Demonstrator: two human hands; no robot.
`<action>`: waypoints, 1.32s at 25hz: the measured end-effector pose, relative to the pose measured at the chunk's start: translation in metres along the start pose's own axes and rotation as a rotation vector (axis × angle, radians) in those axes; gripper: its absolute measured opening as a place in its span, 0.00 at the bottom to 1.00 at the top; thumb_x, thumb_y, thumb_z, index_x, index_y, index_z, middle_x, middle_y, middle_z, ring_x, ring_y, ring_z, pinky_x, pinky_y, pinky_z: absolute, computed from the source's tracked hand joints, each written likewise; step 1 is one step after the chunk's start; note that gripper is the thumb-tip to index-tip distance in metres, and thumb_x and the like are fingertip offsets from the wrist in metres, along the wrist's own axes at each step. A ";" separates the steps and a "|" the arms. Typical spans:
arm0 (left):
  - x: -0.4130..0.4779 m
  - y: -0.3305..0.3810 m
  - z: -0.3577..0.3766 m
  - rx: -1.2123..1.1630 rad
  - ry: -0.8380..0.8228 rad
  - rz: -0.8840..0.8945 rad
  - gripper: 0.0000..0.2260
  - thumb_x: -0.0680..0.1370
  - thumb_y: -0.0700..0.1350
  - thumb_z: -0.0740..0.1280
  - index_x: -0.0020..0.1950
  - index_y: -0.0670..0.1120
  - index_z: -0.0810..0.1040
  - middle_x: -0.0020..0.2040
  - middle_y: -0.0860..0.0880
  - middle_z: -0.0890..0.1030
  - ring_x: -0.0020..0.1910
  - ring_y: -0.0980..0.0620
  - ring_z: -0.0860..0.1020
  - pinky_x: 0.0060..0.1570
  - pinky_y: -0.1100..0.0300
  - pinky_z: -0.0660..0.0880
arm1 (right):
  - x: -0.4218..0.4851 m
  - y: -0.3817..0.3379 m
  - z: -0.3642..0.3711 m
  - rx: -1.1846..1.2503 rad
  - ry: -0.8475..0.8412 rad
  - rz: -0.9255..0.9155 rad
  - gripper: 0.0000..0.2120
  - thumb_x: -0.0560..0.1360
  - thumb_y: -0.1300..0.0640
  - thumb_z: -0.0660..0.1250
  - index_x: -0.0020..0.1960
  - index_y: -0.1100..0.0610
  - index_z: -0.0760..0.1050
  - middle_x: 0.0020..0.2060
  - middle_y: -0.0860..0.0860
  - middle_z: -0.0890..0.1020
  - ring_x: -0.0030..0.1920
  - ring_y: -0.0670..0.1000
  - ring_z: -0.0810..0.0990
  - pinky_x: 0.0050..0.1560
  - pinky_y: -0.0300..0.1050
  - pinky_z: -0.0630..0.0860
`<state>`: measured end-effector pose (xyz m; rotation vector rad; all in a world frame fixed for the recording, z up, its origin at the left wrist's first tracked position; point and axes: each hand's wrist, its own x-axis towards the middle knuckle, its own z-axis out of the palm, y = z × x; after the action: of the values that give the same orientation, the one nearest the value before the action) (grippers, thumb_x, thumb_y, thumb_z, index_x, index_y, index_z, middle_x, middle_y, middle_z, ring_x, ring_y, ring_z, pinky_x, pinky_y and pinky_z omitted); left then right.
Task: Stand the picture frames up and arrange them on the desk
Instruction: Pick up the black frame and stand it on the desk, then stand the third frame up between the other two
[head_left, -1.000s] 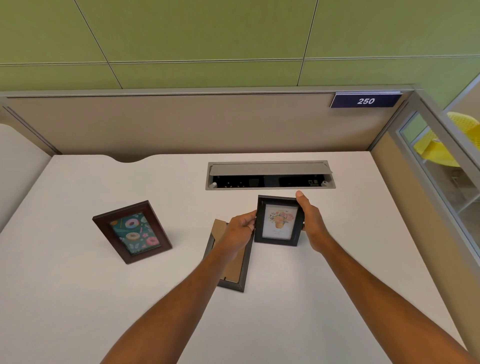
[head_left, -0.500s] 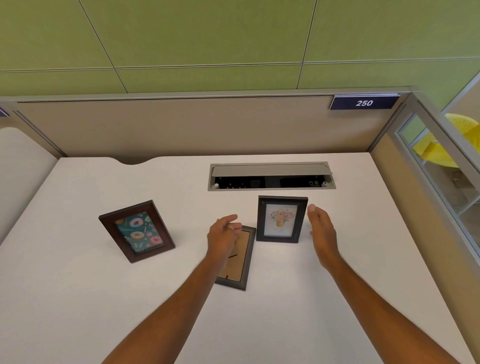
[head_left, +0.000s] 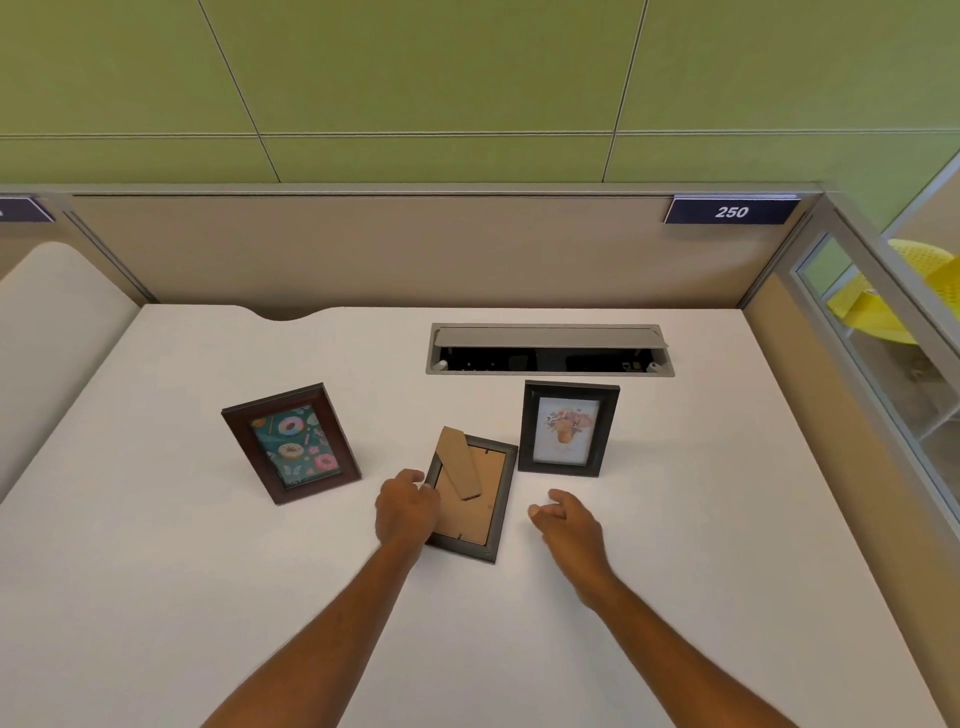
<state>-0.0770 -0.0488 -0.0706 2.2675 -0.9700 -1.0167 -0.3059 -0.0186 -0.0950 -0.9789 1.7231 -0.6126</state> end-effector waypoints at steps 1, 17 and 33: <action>-0.002 -0.003 -0.001 0.008 -0.010 -0.002 0.18 0.83 0.40 0.65 0.72 0.45 0.80 0.67 0.43 0.84 0.63 0.41 0.82 0.64 0.46 0.81 | -0.001 -0.001 0.008 -0.013 -0.025 0.027 0.21 0.83 0.49 0.70 0.72 0.55 0.75 0.54 0.48 0.84 0.55 0.52 0.83 0.62 0.51 0.81; -0.014 -0.032 -0.006 -0.065 -0.011 -0.062 0.14 0.82 0.36 0.64 0.65 0.44 0.84 0.59 0.48 0.84 0.61 0.45 0.80 0.56 0.57 0.73 | 0.005 -0.019 0.054 0.021 -0.050 0.065 0.10 0.81 0.58 0.71 0.54 0.67 0.82 0.54 0.67 0.85 0.51 0.63 0.84 0.61 0.60 0.83; -0.018 -0.053 -0.019 -0.257 0.004 -0.092 0.20 0.80 0.33 0.59 0.55 0.51 0.87 0.56 0.45 0.87 0.39 0.48 0.79 0.35 0.59 0.73 | 0.007 -0.032 0.051 0.125 -0.080 0.161 0.06 0.80 0.57 0.73 0.56 0.56 0.81 0.55 0.57 0.85 0.58 0.59 0.83 0.63 0.58 0.83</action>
<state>-0.0488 0.0017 -0.0852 2.1147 -0.6945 -1.1064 -0.2488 -0.0389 -0.0916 -0.7591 1.6536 -0.5623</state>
